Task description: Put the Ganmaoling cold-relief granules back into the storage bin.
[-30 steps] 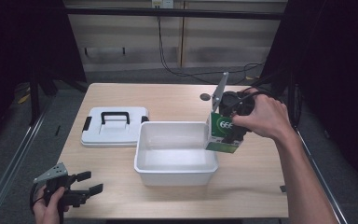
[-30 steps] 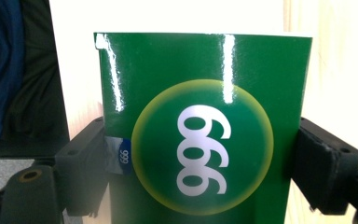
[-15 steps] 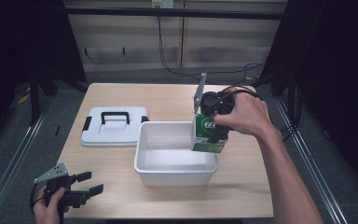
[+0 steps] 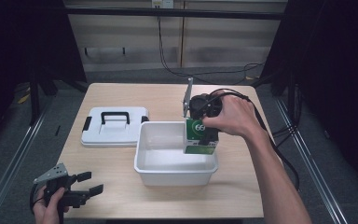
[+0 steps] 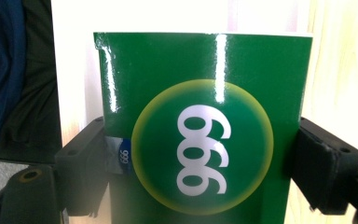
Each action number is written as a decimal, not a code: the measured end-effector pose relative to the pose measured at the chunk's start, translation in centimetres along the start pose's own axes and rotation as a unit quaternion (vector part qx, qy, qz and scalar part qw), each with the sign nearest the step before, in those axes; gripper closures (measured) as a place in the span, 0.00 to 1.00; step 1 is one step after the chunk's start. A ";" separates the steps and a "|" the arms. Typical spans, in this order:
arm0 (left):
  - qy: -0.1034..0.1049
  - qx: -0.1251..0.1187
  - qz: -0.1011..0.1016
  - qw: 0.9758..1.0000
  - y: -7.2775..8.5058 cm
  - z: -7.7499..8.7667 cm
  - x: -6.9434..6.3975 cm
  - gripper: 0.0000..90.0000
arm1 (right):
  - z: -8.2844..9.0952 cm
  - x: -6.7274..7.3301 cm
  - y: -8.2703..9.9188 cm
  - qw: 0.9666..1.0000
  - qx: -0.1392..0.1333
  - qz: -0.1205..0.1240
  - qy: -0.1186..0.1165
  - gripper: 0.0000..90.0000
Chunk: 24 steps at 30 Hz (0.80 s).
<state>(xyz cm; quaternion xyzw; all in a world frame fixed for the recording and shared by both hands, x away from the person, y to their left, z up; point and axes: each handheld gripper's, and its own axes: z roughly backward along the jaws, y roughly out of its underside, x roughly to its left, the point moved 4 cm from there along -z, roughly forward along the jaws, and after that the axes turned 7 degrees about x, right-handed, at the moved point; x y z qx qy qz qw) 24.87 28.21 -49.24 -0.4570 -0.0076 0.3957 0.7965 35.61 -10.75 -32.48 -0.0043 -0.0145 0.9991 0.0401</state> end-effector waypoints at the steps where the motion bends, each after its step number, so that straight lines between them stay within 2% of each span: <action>1: -0.001 -0.001 0.001 1.000 0.0 0.0 0.0 0.18 | -0.2 0.0 -0.1 1.000 0.005 0.003 -0.001 0.18; 2: -0.001 -0.001 0.001 1.000 0.0 0.0 0.0 0.18 | -0.3 0.1 -0.2 1.000 0.008 -0.002 -0.002 0.18; 5: -0.001 -0.001 0.001 1.000 0.0 0.0 0.0 0.18 | -0.7 0.0 -0.3 1.000 0.015 0.008 -0.001 0.18; 8: -0.001 -0.001 0.001 1.000 0.0 0.0 0.0 0.18 | -1.2 0.1 -0.3 1.000 0.014 0.004 -0.006 0.18; 19: 0.000 -0.001 0.001 1.000 0.0 0.0 0.1 0.18 | -2.7 -0.3 -1.0 0.999 0.033 0.017 -0.005 0.18; 24: -0.001 -0.002 0.003 1.000 0.0 0.0 0.1 0.18 | -3.4 -0.4 -1.1 1.000 0.026 0.015 -0.009 0.18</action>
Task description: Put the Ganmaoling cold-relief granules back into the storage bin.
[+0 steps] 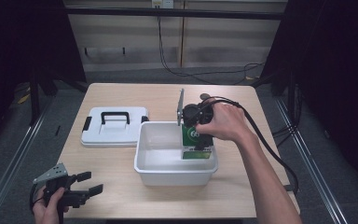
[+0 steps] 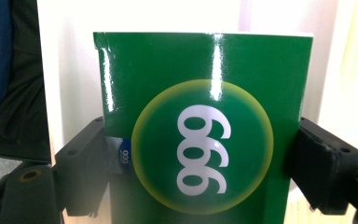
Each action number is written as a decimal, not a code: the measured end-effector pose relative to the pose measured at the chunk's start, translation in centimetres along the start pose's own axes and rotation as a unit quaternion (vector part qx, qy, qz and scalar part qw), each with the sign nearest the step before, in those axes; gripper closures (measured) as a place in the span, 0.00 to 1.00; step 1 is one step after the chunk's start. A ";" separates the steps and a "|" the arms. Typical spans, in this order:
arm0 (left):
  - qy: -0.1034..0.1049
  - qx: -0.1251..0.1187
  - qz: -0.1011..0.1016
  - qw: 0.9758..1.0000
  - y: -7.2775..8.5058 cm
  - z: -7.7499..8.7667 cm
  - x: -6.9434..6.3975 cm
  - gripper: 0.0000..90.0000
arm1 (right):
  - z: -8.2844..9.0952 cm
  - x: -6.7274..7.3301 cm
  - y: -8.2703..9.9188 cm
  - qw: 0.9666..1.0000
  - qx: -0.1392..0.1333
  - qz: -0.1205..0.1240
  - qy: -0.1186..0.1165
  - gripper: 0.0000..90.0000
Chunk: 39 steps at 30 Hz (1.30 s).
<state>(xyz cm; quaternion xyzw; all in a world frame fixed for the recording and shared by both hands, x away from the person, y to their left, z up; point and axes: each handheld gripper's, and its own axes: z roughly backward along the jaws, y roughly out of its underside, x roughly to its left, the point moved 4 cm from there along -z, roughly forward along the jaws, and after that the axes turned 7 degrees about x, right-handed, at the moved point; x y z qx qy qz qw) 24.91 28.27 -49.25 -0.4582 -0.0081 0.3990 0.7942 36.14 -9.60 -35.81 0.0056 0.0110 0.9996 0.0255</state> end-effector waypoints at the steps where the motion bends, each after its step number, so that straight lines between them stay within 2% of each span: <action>1: 0.000 0.001 -0.001 1.000 0.0 0.0 0.0 0.18 | -0.2 0.0 0.0 1.000 0.001 0.000 -0.001 0.18; 5: 0.000 0.001 -0.001 1.000 0.0 0.0 0.0 0.18 | -0.9 -0.1 0.3 1.000 0.007 -0.003 -0.003 0.18; 11: 0.000 0.001 -0.001 1.000 0.0 0.0 0.0 0.18 | -1.6 -0.1 0.4 1.000 -0.001 -0.004 -0.007 0.18; 13: 0.000 0.000 0.000 1.000 0.0 0.0 0.0 0.18 | -2.1 -0.1 0.5 1.000 0.007 -0.005 -0.005 0.17; 16: 0.001 0.000 0.000 1.000 0.0 0.0 0.0 0.18 | -2.6 -0.1 0.3 1.000 0.003 -0.001 -0.011 0.17; 22: 0.001 0.000 0.000 1.000 0.0 0.0 0.0 0.18 | -4.2 -0.3 0.4 1.000 0.010 -0.005 -0.015 0.17; 32: 0.002 0.002 -0.002 1.000 0.0 -0.1 0.0 0.18 | -5.5 -0.7 0.3 1.000 0.015 -0.012 -0.018 0.17; 33: 0.002 0.002 -0.002 1.000 0.0 -0.1 0.0 0.18 | -5.7 -0.8 0.3 1.000 0.017 -0.005 -0.017 0.17; 36: 0.003 0.002 -0.003 1.000 0.0 -0.1 0.0 0.18 | -6.1 -0.6 0.3 0.999 0.020 -0.019 -0.022 0.17; 37: 0.005 0.003 -0.002 1.000 0.0 -0.1 -0.1 0.18 | -6.3 -0.7 0.3 1.000 0.017 -0.008 -0.019 0.17; 39: 0.005 0.004 -0.003 1.000 -0.1 -0.1 -0.1 0.18 | -6.5 -0.6 0.3 1.000 0.020 -0.010 -0.017 0.17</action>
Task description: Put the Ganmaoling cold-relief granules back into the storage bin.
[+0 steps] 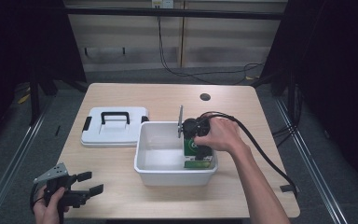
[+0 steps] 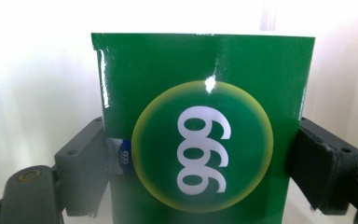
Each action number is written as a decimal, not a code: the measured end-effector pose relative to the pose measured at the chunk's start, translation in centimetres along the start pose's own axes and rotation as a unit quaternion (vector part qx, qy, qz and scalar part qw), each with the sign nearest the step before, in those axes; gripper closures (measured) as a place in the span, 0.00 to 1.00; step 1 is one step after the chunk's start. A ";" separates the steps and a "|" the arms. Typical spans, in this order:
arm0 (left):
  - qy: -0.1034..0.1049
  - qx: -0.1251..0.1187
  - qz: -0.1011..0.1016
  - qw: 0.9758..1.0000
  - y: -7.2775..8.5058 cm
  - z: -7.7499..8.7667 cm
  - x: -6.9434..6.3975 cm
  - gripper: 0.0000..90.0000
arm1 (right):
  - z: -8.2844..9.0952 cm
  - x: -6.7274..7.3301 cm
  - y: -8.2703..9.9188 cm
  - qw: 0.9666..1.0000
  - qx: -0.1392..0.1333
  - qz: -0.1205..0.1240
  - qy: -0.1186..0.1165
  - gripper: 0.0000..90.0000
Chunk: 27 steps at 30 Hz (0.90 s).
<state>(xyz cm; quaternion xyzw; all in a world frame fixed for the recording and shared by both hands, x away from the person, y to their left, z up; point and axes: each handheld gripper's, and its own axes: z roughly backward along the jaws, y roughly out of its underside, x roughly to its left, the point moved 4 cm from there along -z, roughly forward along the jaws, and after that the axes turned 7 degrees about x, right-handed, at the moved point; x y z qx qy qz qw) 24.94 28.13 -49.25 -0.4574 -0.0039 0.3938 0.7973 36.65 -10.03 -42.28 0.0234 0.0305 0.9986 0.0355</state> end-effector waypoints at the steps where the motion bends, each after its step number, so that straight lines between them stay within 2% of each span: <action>1: 0.000 0.000 -0.001 1.000 0.0 0.0 0.0 0.18 | -0.1 0.0 0.0 1.000 0.000 0.004 0.000 0.17; 4: 0.001 0.000 0.000 1.000 0.0 0.0 -0.1 0.18 | -0.4 0.1 0.1 1.000 -0.004 -0.004 -0.001 0.17; 10: -0.001 -0.001 0.000 1.000 0.0 0.0 0.0 0.18 | -0.9 -0.1 -0.1 1.000 0.002 0.006 -0.004 0.17; 13: -0.001 -0.001 0.000 1.000 0.0 0.0 0.0 0.18 | -1.4 -0.1 -0.1 1.000 0.005 -0.007 -0.009 0.17; 15: -0.001 -0.001 0.000 1.000 0.0 0.0 0.0 0.18 | -1.7 -0.3 -0.1 1.000 0.002 0.003 -0.007 0.17; 17: 0.000 -0.001 0.000 1.000 0.0 0.0 0.0 0.18 | -1.9 -0.2 -0.1 1.000 0.011 -0.008 -0.008 0.17; 27: 0.000 -0.001 0.000 1.000 0.0 0.0 0.0 0.18 | -3.0 -0.3 -0.2 1.000 0.023 -0.004 -0.005 0.17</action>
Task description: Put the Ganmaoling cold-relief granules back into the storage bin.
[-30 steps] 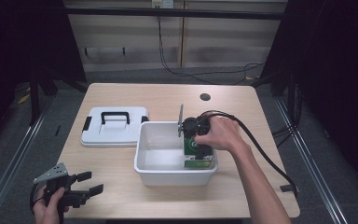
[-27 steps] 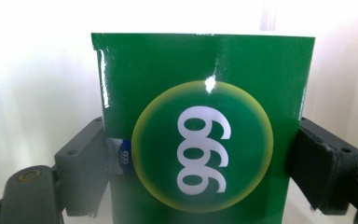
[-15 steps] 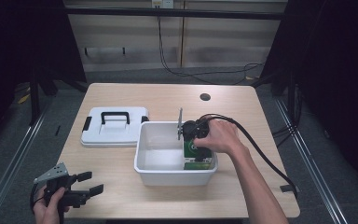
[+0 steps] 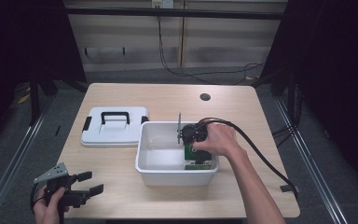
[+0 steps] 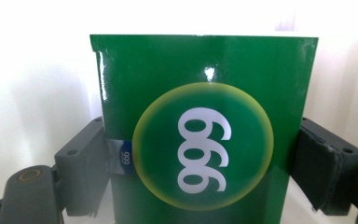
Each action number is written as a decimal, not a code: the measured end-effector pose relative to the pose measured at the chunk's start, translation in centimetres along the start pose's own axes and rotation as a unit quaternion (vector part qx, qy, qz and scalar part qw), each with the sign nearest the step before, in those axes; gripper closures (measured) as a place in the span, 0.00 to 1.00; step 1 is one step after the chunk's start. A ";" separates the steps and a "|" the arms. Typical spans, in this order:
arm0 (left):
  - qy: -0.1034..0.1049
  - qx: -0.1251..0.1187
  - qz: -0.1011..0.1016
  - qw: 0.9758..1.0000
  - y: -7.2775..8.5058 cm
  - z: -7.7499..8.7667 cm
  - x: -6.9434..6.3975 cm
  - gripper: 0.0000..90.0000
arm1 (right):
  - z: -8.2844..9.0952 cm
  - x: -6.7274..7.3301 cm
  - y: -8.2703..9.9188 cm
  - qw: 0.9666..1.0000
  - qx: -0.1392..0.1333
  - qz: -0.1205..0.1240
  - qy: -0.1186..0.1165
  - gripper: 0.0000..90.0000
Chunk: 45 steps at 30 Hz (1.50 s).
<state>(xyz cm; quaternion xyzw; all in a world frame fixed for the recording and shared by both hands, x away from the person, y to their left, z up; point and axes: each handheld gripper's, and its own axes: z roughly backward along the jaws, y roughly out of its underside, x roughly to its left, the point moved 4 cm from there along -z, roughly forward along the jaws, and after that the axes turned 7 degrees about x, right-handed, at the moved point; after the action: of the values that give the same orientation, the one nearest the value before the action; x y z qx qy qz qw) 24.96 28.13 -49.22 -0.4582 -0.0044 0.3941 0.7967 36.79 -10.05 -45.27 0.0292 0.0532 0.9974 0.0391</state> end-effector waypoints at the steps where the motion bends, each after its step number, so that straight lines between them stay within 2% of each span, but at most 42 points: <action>1: 0.000 0.000 0.000 1.000 0.0 0.0 0.0 0.18 | 0.0 0.0 0.0 1.000 0.000 0.000 0.000 0.17; 6: -0.001 0.000 0.000 1.000 0.0 0.0 0.0 0.18 | -0.3 0.0 -0.2 1.000 0.003 -0.002 -0.004 0.17; 9: 0.000 0.000 0.000 1.000 0.0 0.0 0.0 0.18 | -0.4 0.0 -0.3 1.000 0.002 0.001 0.003 0.16; 17: 0.000 0.001 0.000 1.000 0.0 0.0 0.0 0.18 | -0.5 0.1 -0.2 1.000 0.003 0.000 0.003 0.15; 19: 0.000 0.001 0.001 1.000 0.0 0.0 0.0 0.18 | -0.6 0.0 -0.2 1.000 0.001 0.003 0.006 0.15; 28: 0.000 0.000 0.003 1.000 0.0 0.0 0.1 0.18 | -0.6 -0.1 0.0 1.000 -0.005 -0.007 -0.007 0.14; 38: 0.001 0.000 0.001 1.000 -0.1 0.0 0.0 0.18 | -0.7 -0.1 0.0 1.000 -0.015 -0.005 0.000 0.12; 40: 0.002 0.000 -0.002 1.000 0.0 0.0 -0.1 0.18 | -0.6 0.0 0.1 1.000 -0.019 -0.005 0.002 0.12; 41: 0.002 0.001 -0.002 1.000 0.0 0.0 -0.1 0.18 | -0.6 -0.1 0.1 1.000 -0.023 0.003 0.007 0.12; 43: 0.001 -0.001 0.001 1.000 0.0 0.0 -0.1 0.18 | -0.4 0.0 0.2 0.999 -0.033 -0.002 0.006 0.11; 45: 0.002 -0.002 -0.001 1.000 -0.1 0.0 -0.1 0.18 | -0.1 0.0 0.2 0.999 -0.050 0.004 0.013 0.11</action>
<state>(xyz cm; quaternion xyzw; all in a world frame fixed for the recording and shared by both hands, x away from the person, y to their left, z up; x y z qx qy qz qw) 24.94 28.09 -49.14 -0.4607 -0.0035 0.3926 0.7960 36.74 -10.23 -45.32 0.0143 0.0039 0.9992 0.0362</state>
